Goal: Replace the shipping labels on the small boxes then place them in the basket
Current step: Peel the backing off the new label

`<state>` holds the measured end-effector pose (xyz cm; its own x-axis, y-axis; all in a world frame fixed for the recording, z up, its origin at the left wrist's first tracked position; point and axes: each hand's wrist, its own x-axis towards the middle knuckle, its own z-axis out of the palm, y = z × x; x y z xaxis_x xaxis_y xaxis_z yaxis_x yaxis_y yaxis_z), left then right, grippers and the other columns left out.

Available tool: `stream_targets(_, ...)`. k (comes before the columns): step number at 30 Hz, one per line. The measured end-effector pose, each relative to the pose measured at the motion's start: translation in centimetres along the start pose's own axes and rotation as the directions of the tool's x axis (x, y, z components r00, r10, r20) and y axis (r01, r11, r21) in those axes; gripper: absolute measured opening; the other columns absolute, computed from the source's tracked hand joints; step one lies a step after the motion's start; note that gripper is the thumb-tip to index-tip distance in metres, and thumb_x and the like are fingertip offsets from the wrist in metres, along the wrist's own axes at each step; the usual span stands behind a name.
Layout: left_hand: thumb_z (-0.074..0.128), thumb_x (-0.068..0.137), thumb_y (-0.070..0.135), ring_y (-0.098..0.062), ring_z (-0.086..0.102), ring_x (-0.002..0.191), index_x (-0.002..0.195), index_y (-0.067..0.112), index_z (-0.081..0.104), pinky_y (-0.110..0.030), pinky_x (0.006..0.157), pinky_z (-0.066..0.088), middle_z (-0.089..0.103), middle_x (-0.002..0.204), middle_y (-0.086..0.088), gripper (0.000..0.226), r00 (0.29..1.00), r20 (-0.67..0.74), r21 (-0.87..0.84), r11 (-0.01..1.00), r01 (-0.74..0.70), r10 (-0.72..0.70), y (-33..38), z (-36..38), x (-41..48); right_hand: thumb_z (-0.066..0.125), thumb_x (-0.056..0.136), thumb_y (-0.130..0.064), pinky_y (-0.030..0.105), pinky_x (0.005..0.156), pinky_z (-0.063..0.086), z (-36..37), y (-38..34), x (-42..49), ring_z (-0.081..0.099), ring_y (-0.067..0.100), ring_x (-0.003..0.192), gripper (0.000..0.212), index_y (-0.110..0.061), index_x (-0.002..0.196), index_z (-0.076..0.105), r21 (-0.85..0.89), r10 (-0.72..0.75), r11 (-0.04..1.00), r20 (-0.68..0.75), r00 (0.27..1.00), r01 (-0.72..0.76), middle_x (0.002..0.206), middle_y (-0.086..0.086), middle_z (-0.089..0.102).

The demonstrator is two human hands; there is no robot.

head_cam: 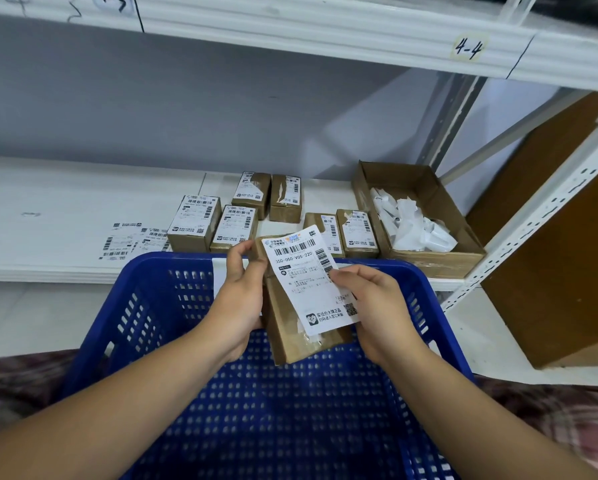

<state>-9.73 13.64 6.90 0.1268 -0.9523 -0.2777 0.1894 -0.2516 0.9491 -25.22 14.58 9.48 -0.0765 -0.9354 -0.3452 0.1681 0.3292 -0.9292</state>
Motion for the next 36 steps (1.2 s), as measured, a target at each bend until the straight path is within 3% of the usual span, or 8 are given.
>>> stream_targets(6,0.035,0.101,0.03,-0.019,0.066,0.08,0.125,0.037,0.036,-0.037,0.061,0.054,0.072,0.069,0.007,0.025,1.0,0.005,0.002,1.0,0.005,-0.005,-0.37,-0.04,-0.03,0.062,0.091,-0.005,0.037,0.069,0.056,-0.03,0.53,0.08,0.07,0.031,0.081,0.017,-0.005,0.074,0.066,-0.029,0.0,1.0,-0.022,1.0,-0.001,0.089,0.019,0.074)
stream_targets(10,0.036,0.101,0.03,-0.019,0.065,0.079,0.126,0.036,0.036,-0.037,0.061,0.054,0.071,0.071,0.004,0.025,1.0,0.002,-0.004,1.0,0.011,-0.011,-0.28,-0.03,-0.08,0.062,0.091,-0.005,0.035,0.067,0.056,-0.02,0.61,0.12,0.071,0.03,0.079,0.018,-0.006,0.073,0.066,-0.05,-0.003,0.999,-0.031,1.0,0.001,0.087,0.017,0.075)
stream_targets(18,0.033,0.097,0.048,-0.015,0.065,0.088,0.124,0.035,0.036,-0.043,0.073,0.056,0.071,0.073,0.019,0.03,1.0,0.015,-0.041,0.999,-0.022,0.022,0.19,0.0,-0.58,0.062,0.091,-0.005,0.031,0.059,0.056,0.04,0.38,-0.06,0.071,0.025,0.071,0.019,-0.006,0.072,0.064,-0.047,0.001,0.999,-0.027,1.0,-0.002,0.084,0.016,0.075)
stream_targets(24,0.038,0.094,0.047,-0.012,0.068,0.09,0.121,0.039,0.033,-0.052,0.082,0.055,0.074,0.087,0.011,0.028,0.998,0.043,0.007,0.999,-0.039,0.038,0.05,-0.13,-0.76,0.063,0.091,-0.007,0.031,0.059,0.056,0.04,0.27,-0.1,0.072,0.028,0.074,0.019,-0.006,0.072,0.064,-0.085,0.004,0.996,-0.032,0.999,-0.006,0.084,0.016,0.075)
stream_targets(32,0.037,0.093,0.048,-0.006,0.063,0.094,0.123,0.04,0.033,-0.046,0.09,0.052,0.071,0.099,0.006,0.031,0.996,0.045,0.054,0.995,-0.083,0.08,-0.41,-0.13,-1.0,0.063,0.09,-0.006,0.035,0.065,0.056,-0.21,-0.02,-0.21,0.073,0.031,0.076,0.011,0.004,0.087,0.068,-0.102,0.04,0.994,-0.007,0.999,-0.041,0.083,0.016,0.075)
stream_targets(36,0.035,0.094,0.047,-0.006,0.064,0.091,0.12,0.041,0.033,-0.047,0.09,0.052,0.071,0.098,0.006,0.026,0.996,0.031,0.057,0.995,-0.083,0.081,-0.29,-0.06,-0.92,0.062,0.091,-0.005,0.031,0.058,0.054,-0.1,-0.18,-0.35,0.071,0.024,0.066,0.018,-0.003,0.074,0.066,-0.129,0.037,0.991,0.008,0.999,-0.035,0.079,0.014,0.075)
